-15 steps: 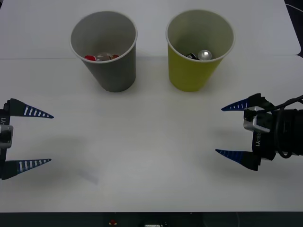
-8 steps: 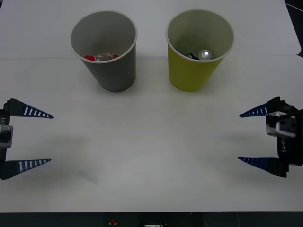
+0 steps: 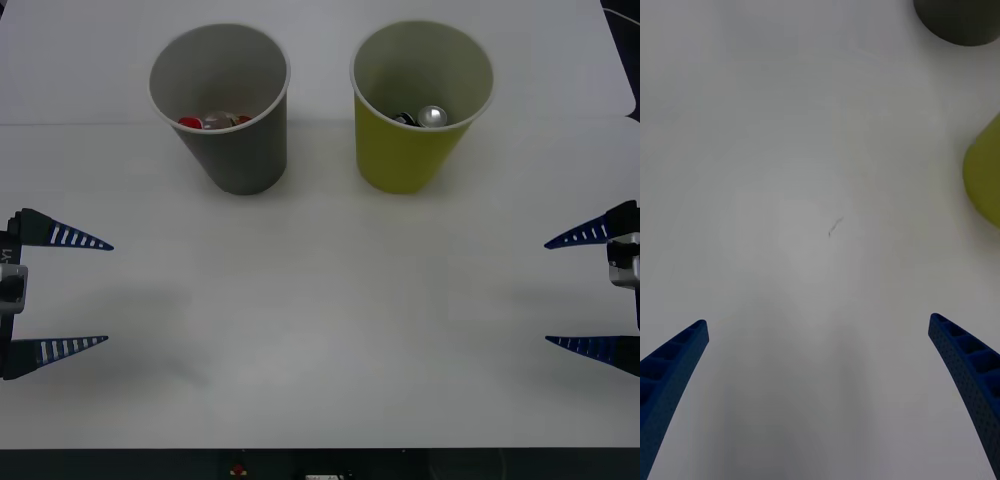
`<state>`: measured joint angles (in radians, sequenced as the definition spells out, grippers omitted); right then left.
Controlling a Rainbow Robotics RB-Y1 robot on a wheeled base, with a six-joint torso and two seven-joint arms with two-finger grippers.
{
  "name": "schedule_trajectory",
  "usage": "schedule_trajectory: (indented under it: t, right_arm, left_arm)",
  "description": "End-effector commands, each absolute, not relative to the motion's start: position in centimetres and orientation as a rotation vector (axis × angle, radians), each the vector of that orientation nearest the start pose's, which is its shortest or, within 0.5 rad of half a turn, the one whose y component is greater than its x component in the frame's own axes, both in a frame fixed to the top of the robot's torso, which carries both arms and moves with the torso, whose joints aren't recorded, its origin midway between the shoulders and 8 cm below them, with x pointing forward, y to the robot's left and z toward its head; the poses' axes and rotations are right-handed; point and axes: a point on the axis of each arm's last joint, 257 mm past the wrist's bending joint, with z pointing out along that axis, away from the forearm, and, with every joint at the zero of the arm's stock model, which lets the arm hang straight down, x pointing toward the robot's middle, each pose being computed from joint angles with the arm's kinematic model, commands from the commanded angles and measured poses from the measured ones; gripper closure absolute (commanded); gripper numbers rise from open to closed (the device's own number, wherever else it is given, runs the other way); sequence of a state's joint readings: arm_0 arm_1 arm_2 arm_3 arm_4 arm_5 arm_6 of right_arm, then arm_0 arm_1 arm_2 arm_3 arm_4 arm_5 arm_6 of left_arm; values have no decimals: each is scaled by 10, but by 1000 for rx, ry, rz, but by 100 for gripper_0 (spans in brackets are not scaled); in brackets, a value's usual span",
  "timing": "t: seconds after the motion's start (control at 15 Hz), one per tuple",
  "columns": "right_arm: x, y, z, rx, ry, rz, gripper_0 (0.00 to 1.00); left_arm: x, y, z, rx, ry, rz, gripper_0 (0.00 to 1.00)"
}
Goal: Put the can into the green bin and the plastic bottle into the gray bin
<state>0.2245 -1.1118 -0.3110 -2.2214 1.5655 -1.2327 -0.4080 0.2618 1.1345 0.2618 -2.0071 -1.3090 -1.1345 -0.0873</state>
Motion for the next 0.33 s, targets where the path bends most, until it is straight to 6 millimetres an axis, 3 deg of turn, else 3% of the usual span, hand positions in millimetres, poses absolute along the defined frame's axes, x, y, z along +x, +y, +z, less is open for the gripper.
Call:
schedule_trajectory:
  t: [0.07, 0.33]
  right_arm:
    - [334, -274, -155, -1723, 1705, 67, 0]
    - [332, -274, -158, -1733, 1704, 67, 0]
  left_arm:
    - [341, 286, -167, 1762, 1444, -118, 0]
    - [341, 286, -167, 1762, 1444, -118, 0]
